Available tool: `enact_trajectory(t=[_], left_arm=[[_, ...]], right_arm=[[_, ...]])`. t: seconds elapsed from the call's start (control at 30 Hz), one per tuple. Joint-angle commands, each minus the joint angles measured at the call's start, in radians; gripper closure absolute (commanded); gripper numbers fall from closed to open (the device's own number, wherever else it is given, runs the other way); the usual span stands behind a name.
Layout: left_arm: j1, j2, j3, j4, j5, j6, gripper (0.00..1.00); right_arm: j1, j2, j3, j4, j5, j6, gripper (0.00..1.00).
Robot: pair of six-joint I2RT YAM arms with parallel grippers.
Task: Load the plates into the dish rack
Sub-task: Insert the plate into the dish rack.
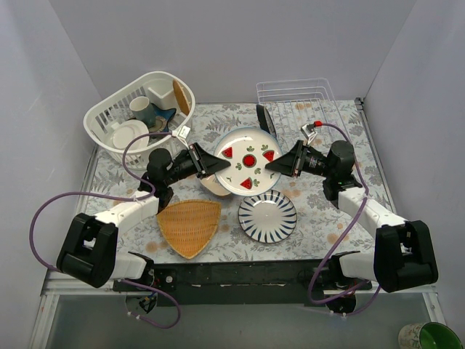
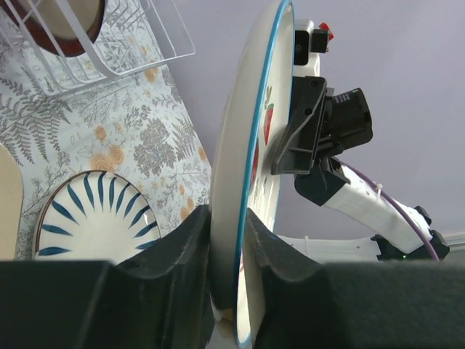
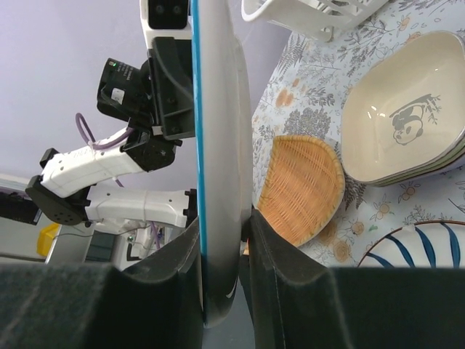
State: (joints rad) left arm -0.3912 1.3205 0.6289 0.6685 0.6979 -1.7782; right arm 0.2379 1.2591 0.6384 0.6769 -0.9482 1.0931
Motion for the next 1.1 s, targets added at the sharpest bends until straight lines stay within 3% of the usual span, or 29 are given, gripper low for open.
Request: enact_trajectory(t=[0.0,0.07,0.13,0.2,0.37,0.6,0.87,1.07], left_arm=[[-0.009,-0.055,0.011,0.063,-0.003,-0.023,0.72],[-0.009,-0.066,0.009,0.051,-0.009,-0.015,0.62],[-0.009,-0.078,0.005,0.037,-0.015,-0.009,0.59],[-0.009,-0.099,0.003,0.010,-0.029,0.003,0.45],[-0.011,-0.129,0.005,-0.047,-0.037,0.029,0.28],[-0.009,-0.149,0.028,-0.179,-0.075,0.095,0.25],[-0.009,-0.207,0.074,-0.357,-0.127,0.195,0.21],[-0.009,-0.259,0.097,-0.469,-0.158,0.247,0.19]], right_arm=[[0.003,-0.038,0.033,0.043,-0.050,-0.009,0.99],[0.003,-0.049,0.066,-0.014,-0.035,-0.038,0.99],[-0.002,-0.053,0.121,-0.078,-0.024,-0.073,0.99],[-0.009,-0.058,0.161,-0.178,-0.014,-0.136,0.99],[-0.041,-0.070,0.268,-0.304,0.037,-0.208,0.99],[-0.101,-0.087,0.417,-0.448,0.094,-0.289,0.99],[-0.098,-0.125,0.676,-0.932,0.569,-0.585,0.99],[-0.071,-0.086,0.863,-1.105,0.891,-0.662,0.99]])
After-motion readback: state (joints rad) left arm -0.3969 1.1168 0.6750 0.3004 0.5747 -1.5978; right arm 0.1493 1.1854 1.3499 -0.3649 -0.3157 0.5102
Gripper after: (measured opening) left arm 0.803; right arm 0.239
